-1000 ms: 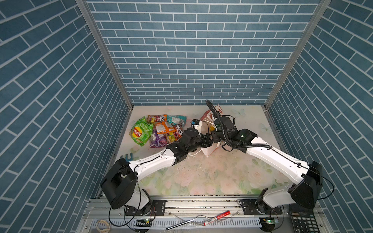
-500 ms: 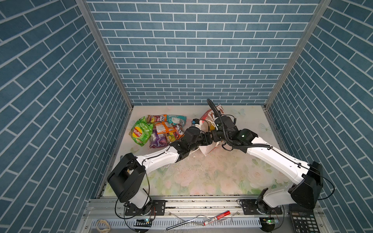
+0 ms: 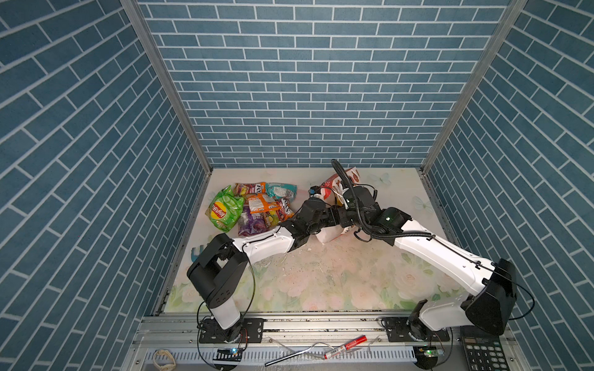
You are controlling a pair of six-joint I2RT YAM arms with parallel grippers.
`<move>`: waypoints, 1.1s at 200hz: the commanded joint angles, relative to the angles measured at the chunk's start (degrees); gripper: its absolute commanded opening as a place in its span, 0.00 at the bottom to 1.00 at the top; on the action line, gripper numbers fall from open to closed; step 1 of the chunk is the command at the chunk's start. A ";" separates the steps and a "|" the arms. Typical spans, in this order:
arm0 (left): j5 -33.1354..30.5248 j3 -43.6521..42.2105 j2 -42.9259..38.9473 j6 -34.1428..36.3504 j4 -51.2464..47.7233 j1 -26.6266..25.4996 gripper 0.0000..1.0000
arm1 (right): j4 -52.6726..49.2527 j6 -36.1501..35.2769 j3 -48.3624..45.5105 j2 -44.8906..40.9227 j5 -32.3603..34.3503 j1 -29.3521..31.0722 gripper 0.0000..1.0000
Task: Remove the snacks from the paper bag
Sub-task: 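Push the left gripper deeper into the paper bag toward the yellow packet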
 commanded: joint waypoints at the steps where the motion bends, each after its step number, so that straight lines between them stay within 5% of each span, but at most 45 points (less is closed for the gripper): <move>1: -0.23 1.41 1.91 -0.64 0.41 0.30 0.76 | 3.21 2.37 -0.50 -2.17 -1.24 0.15 0.00; 60: 0.41 1.57 3.55 -0.97 2.73 0.36 0.72 | 3.55 2.18 -0.99 -2.88 -1.05 0.09 0.00; 109: 9.50 -0.86 5.99 0.60 13.47 0.48 0.58 | -1.06 -1.10 1.12 -2.05 2.12 0.11 0.00; 220: 10.93 -12.35 -1.15 8.16 19.75 0.48 0.57 | -9.71 -2.53 7.72 0.87 6.33 -0.46 0.00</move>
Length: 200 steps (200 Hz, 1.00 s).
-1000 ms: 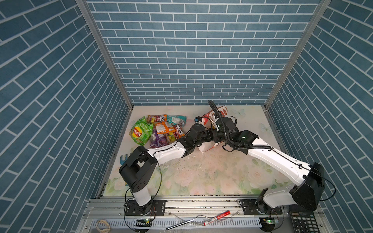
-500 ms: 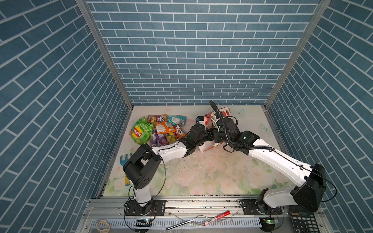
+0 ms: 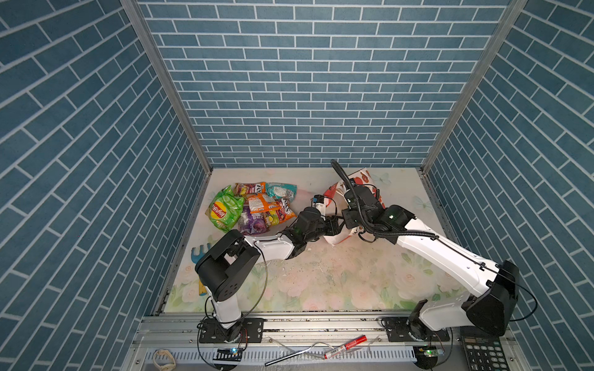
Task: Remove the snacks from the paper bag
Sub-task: 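Push the left gripper deeper into the paper bag toward the yellow packet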
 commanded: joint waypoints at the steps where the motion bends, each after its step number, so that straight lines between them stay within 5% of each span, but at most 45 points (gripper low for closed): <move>1: 1.18 -2.02 -3.44 3.30 1.91 0.08 0.58 | -1.22 -0.44 3.76 0.91 2.06 -0.23 0.00; 147: 10.18 -5.49 -5.83 15.90 7.26 -3.07 0.57 | -3.30 0.84 6.08 2.06 -1.63 -1.73 0.00; 165: 6.41 -4.02 -7.06 19.01 0.23 -4.87 0.59 | -3.18 0.98 5.97 1.98 -1.77 -1.95 0.00; 200: 3.48 -1.26 -3.89 12.99 -3.76 -3.05 0.58 | -0.57 0.62 3.72 0.45 -2.17 -1.93 0.00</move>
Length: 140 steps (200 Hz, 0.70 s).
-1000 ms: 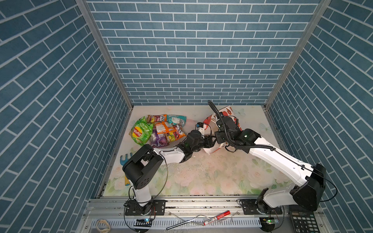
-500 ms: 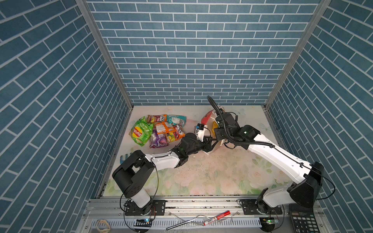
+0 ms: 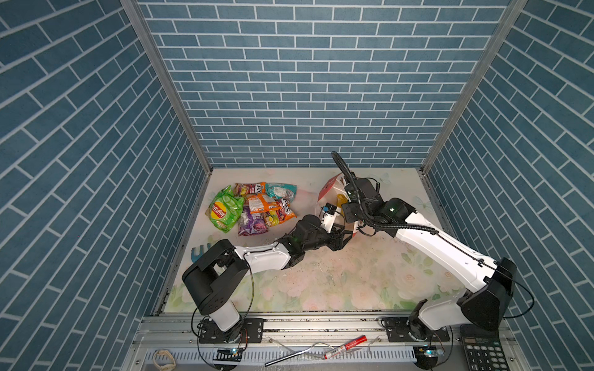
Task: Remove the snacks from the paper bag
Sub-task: 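Push the left gripper deeper into the paper bag toward the yellow packet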
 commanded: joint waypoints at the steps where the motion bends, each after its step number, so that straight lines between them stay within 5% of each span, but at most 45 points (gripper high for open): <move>1: -3.06 1.83 1.79 -2.67 -3.54 1.17 0.58 | 1.73 0.62 -0.35 -1.59 -0.42 -0.18 0.00; 92: -9.93 11.76 6.10 -12.24 -11.35 2.48 0.62 | 4.56 0.10 -2.25 -2.36 -2.34 -0.18 0.00; 140: -7.61 15.68 8.82 -17.45 -9.48 2.35 0.59 | 4.97 -0.54 -1.88 -1.37 -2.44 -0.12 0.00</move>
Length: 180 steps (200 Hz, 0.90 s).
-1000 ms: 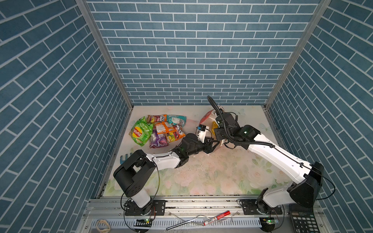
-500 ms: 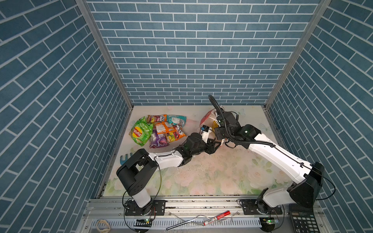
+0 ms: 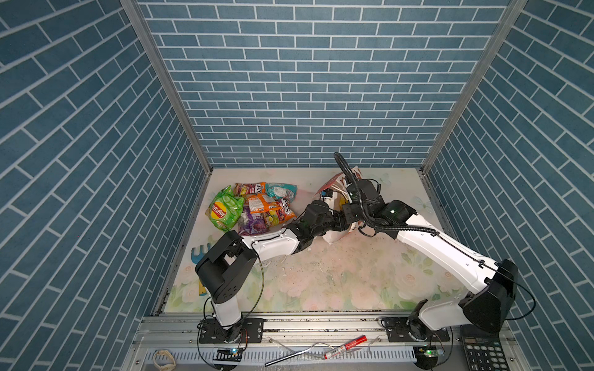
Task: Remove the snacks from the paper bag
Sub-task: 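Push the left gripper deeper into the paper bag toward the yellow packet, then close the left gripper on the yellow packet inside the paper bag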
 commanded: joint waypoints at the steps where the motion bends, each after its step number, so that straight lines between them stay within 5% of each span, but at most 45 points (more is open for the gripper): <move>1: -0.23 2.14 2.01 -3.47 -0.80 0.18 0.59 | 1.54 -0.53 0.59 -0.35 -0.63 0.07 0.00; 41: -5.32 3.64 3.32 -3.76 -5.47 0.27 0.61 | 2.92 -0.74 0.01 -0.61 -1.65 -0.01 0.00; 116: -7.03 4.75 5.16 -8.08 -4.47 0.60 0.87 | 6.21 -2.76 -2.35 -0.96 -5.66 0.00 0.00; 180: -8.65 6.25 6.33 -9.75 -4.90 0.84 1.00 | 8.53 -2.50 -4.06 -2.08 -7.84 -0.05 0.00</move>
